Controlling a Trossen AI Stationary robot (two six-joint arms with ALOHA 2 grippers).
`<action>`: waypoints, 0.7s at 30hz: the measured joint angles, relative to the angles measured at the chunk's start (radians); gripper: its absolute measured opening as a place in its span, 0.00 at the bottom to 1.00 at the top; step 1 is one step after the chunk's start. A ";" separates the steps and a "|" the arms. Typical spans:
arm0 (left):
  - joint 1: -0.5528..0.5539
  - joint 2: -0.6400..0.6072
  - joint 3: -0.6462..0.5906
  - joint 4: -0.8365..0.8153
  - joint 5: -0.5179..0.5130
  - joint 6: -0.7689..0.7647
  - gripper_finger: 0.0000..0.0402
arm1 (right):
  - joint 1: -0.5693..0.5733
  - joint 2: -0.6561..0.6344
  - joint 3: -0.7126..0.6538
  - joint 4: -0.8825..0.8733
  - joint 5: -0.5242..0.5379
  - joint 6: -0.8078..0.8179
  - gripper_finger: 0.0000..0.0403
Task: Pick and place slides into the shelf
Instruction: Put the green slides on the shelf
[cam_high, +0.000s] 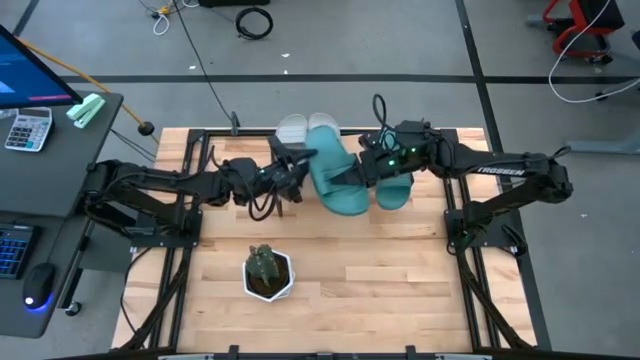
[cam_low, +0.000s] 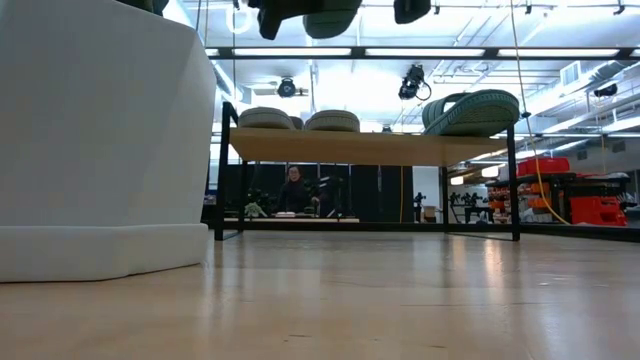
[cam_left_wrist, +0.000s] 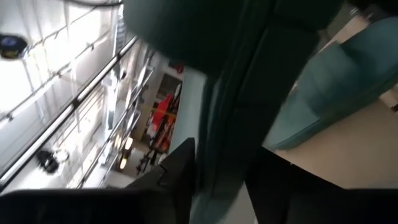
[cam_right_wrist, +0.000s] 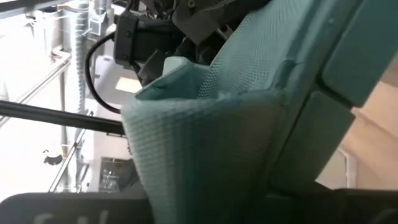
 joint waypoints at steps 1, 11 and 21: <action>0.001 -0.001 0.000 0.002 -0.013 -0.005 0.34 | -0.006 -0.006 0.000 -0.007 -0.001 -0.007 0.30; 0.003 -0.008 -0.002 0.011 -0.227 -0.057 0.41 | -0.043 -0.140 0.004 -0.289 0.093 -0.121 0.28; -0.023 -0.008 -0.002 0.032 -0.041 -0.897 0.34 | 0.013 -0.214 0.002 -0.423 0.247 -0.299 0.27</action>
